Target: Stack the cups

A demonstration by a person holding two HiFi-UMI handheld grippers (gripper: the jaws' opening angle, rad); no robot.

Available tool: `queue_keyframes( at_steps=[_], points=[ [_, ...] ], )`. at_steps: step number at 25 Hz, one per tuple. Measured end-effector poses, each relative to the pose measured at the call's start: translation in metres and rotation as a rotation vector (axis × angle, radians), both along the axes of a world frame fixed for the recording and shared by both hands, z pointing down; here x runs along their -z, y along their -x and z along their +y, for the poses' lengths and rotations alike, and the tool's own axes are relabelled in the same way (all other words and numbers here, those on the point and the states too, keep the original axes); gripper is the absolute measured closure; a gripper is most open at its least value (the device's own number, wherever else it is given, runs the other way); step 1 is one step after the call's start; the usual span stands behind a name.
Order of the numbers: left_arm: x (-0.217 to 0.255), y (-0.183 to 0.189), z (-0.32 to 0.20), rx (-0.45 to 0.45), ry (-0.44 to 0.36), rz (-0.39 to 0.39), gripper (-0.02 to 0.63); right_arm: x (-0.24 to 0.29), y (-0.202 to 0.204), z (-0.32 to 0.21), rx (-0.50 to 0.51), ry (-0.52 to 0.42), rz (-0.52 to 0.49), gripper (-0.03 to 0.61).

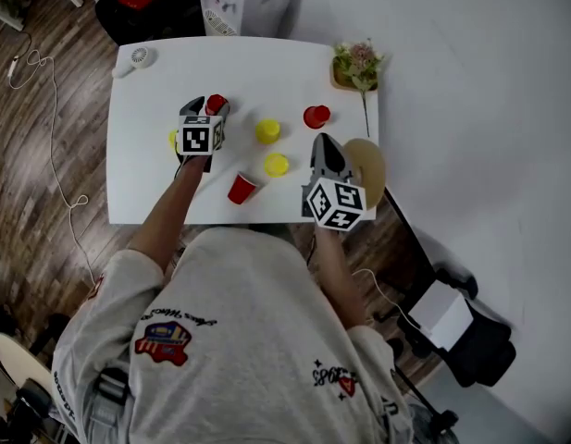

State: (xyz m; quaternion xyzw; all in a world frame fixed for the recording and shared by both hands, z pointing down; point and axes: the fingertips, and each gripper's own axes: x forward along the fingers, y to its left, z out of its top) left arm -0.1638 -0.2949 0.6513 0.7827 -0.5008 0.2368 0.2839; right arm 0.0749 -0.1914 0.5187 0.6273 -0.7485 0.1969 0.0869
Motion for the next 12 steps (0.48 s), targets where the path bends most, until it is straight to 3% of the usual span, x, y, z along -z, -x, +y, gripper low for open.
queue_keyframes(
  at_steps=[7, 12],
  points=[
    [-0.032, -0.005, -0.011, 0.138, 0.069, -0.075, 0.376, -0.003, -0.019, -0.041, 0.120, 0.012, -0.023, 0.580],
    [-0.035, -0.007, -0.014, 0.196, 0.045, -0.105, 0.397, -0.017, -0.021, -0.068, 0.251, 0.034, -0.026, 0.581]
  ],
)
